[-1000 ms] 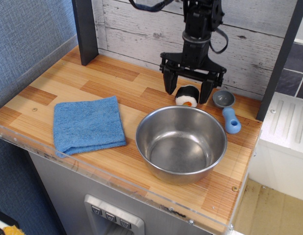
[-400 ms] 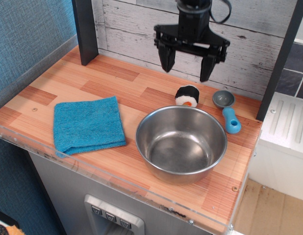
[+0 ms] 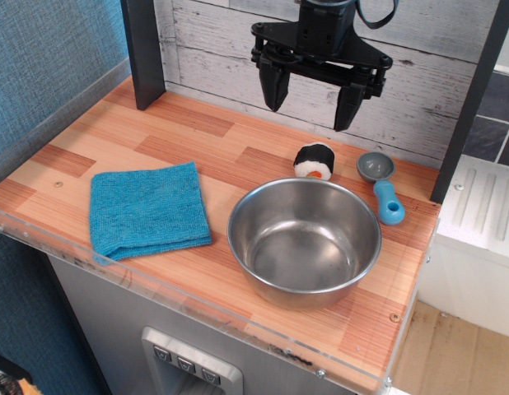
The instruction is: Place the sushi to the left of the spoon
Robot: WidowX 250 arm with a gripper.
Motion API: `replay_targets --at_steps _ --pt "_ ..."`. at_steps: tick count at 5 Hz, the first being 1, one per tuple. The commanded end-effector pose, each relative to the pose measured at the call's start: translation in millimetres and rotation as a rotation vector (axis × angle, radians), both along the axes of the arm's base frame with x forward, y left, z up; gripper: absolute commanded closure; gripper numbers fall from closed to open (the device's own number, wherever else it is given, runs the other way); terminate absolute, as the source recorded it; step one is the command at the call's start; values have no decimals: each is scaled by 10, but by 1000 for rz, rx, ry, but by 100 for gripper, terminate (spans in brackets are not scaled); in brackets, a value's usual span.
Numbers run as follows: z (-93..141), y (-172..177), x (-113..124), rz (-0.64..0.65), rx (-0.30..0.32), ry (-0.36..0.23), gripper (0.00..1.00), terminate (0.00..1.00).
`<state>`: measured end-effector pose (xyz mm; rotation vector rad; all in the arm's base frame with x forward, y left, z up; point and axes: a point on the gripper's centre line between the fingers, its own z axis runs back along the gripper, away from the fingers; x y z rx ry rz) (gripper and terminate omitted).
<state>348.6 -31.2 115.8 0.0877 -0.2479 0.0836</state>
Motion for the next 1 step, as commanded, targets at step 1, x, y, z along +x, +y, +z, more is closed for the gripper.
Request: replay_targets --at_steps 1 --pt "141 39 -54 6 -5 -52 0 100"
